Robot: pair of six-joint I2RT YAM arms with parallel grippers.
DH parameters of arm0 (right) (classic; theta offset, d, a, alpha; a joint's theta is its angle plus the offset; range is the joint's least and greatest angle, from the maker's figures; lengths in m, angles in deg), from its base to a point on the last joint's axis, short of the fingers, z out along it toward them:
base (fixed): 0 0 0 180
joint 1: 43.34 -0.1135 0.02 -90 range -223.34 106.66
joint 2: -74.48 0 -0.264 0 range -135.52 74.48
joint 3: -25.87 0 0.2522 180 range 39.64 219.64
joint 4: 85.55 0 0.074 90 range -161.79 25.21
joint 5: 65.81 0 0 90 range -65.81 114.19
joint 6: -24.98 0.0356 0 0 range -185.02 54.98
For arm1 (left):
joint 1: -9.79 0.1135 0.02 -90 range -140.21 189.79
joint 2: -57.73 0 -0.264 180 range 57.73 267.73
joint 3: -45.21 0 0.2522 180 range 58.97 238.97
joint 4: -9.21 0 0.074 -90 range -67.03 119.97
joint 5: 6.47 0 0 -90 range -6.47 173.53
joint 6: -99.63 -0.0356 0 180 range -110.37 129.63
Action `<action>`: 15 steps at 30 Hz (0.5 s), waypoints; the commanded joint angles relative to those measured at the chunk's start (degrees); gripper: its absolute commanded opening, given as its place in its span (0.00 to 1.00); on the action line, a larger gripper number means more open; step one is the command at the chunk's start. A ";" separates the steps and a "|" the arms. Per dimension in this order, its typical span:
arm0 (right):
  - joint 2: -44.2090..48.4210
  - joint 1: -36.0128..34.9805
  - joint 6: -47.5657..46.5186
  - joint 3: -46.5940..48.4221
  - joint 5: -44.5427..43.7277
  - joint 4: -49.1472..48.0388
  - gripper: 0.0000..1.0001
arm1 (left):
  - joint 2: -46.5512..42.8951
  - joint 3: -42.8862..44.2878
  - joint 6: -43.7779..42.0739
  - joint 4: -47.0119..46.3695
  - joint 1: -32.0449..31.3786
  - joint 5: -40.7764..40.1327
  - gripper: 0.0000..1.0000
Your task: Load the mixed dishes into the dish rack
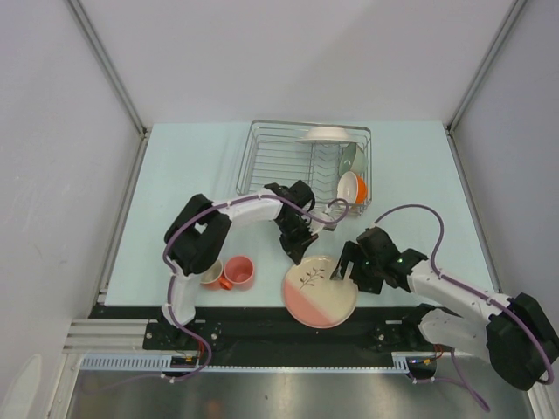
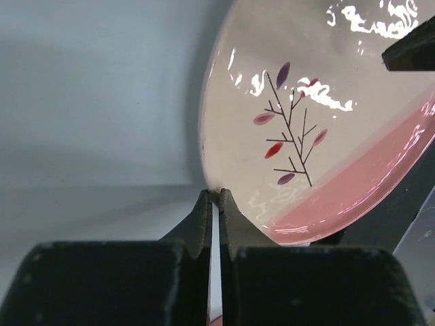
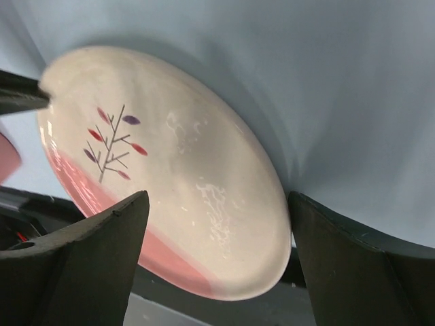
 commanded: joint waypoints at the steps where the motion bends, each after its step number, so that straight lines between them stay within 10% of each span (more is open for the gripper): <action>1: -1.01 -4.54 2.56 0.32 0.26 12.64 0.89 | -1.04 -2.27 -1.98 -1.18 -3.15 7.28 0.00; 15: -5.58 -8.51 3.54 2.00 -4.58 21.97 0.85 | -1.21 -3.94 -2.60 -2.68 -3.15 5.43 0.00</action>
